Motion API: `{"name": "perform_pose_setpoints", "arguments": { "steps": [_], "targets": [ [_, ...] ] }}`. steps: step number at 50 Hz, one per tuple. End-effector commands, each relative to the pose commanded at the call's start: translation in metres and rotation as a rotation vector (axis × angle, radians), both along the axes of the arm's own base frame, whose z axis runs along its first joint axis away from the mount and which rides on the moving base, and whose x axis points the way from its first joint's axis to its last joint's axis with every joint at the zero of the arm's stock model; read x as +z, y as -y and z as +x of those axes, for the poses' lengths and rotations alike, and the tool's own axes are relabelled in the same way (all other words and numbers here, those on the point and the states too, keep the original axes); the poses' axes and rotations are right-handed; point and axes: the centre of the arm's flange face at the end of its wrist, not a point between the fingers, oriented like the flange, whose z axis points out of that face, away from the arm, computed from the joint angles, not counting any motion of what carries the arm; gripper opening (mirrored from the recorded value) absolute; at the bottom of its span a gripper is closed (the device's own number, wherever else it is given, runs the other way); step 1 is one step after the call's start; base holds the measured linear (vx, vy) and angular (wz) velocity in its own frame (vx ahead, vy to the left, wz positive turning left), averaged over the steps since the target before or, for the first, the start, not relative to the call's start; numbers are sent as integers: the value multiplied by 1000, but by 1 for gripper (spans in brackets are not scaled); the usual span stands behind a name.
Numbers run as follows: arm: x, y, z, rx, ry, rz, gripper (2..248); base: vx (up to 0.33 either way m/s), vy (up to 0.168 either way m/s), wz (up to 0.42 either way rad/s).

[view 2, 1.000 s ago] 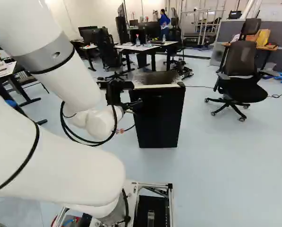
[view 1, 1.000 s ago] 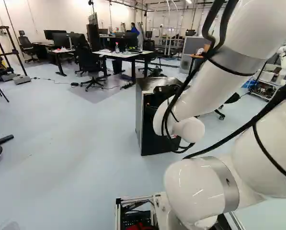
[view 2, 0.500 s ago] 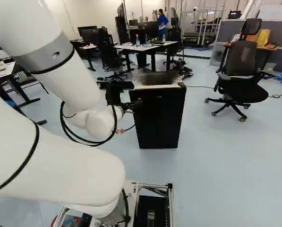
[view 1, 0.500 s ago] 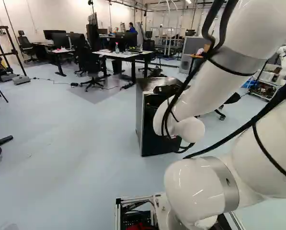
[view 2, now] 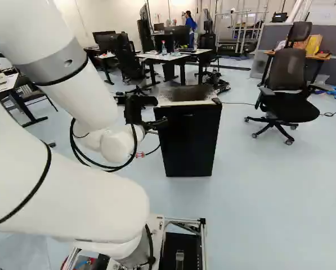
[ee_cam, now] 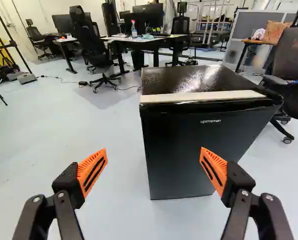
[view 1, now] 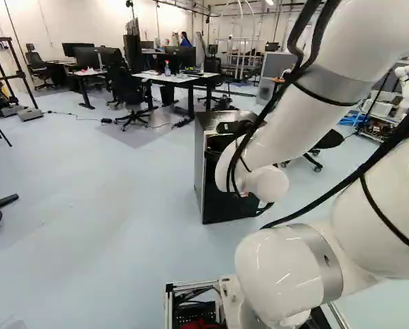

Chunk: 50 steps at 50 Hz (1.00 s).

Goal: Grab a drink from the fridge

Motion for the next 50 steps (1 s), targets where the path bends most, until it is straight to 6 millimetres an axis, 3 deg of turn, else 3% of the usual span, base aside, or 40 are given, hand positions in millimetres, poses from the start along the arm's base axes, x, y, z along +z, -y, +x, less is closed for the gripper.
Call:
{"name": "perform_pose_setpoints", "arguments": {
  "steps": [34,50],
  "targets": [
    [9,-25,4,-58,95,69,247,0,0,0],
    [2,-36,5,-97,102,87,247,0,0,0]
  ]
}}
